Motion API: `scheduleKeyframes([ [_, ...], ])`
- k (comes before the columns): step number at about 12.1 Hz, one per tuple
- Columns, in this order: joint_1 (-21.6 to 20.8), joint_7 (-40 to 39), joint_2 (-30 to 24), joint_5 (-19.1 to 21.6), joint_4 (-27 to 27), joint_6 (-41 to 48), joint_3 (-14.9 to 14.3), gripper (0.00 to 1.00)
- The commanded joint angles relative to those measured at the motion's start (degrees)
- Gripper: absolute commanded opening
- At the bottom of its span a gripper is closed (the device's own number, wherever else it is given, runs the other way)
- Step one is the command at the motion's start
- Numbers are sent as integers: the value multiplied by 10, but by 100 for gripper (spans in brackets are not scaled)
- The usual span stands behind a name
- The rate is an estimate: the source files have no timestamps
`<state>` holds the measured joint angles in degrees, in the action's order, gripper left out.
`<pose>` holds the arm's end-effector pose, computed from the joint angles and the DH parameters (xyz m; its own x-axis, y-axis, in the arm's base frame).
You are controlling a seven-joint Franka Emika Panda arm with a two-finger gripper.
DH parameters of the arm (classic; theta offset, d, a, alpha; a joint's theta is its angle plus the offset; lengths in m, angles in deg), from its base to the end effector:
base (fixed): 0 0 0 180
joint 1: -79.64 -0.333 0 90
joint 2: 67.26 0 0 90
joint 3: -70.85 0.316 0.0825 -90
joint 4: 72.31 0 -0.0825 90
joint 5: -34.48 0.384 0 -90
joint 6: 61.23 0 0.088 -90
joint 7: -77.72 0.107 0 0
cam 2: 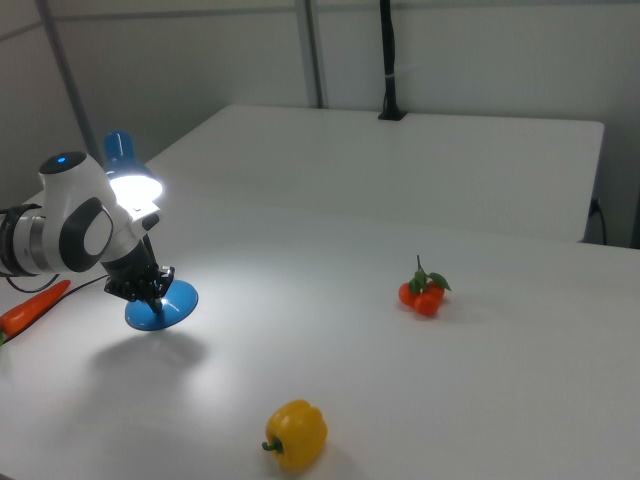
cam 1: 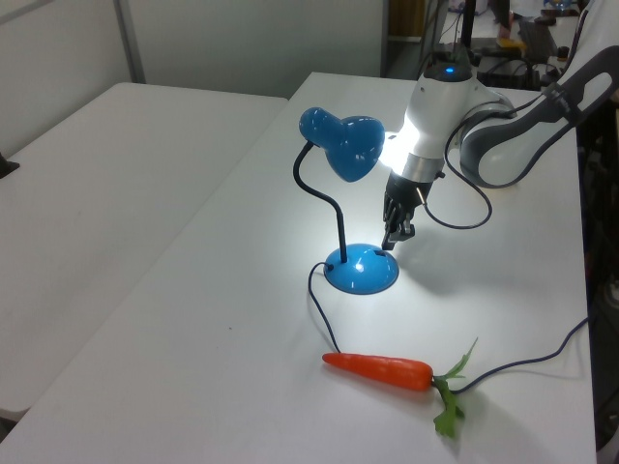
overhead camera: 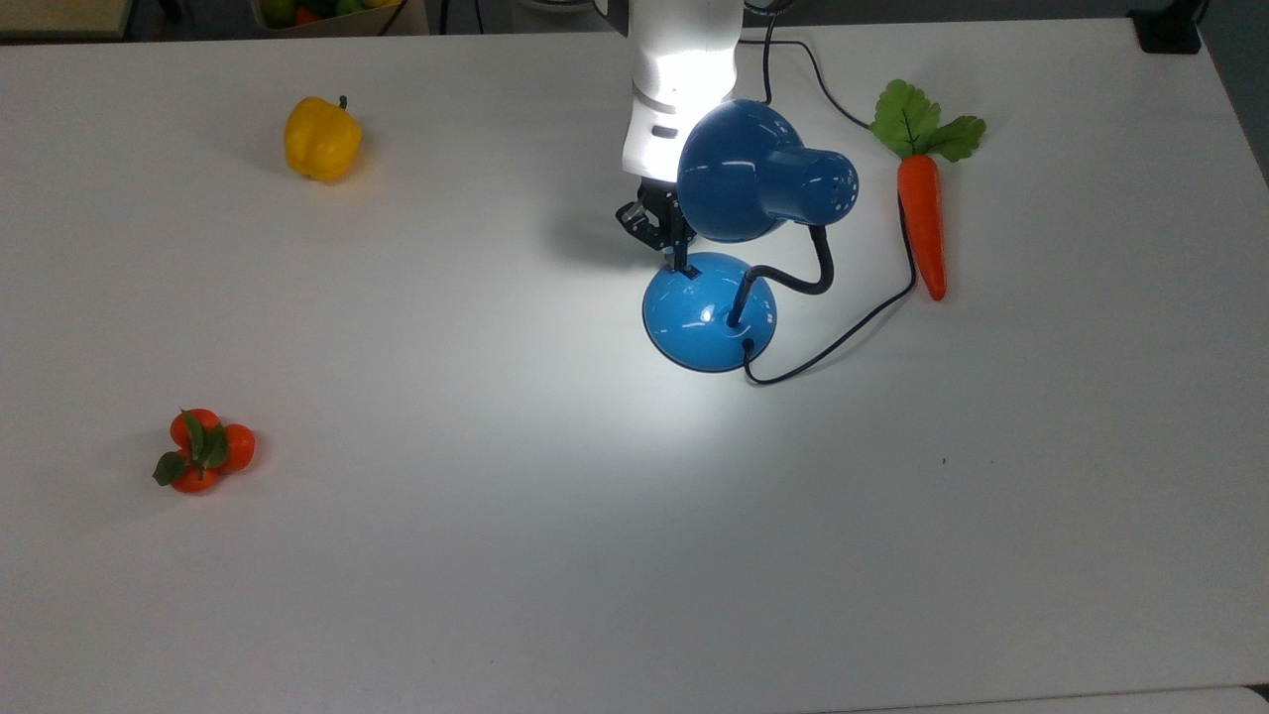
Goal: Turn off lamp
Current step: 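Lower the gripper and press the switch on the blue lamp base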
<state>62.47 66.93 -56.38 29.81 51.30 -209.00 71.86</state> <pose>0.5531 0.1829 0.3336 0.8174 0.5350 0.2137 0.5273 -0.8442 0.0965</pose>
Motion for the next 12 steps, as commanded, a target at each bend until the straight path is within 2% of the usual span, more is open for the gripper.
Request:
scheduleKeyframes([
  [1,-3,-11,0,0,6,-26,0,0],
  [12,-1,-10,16,2,6,-23,7,0],
])
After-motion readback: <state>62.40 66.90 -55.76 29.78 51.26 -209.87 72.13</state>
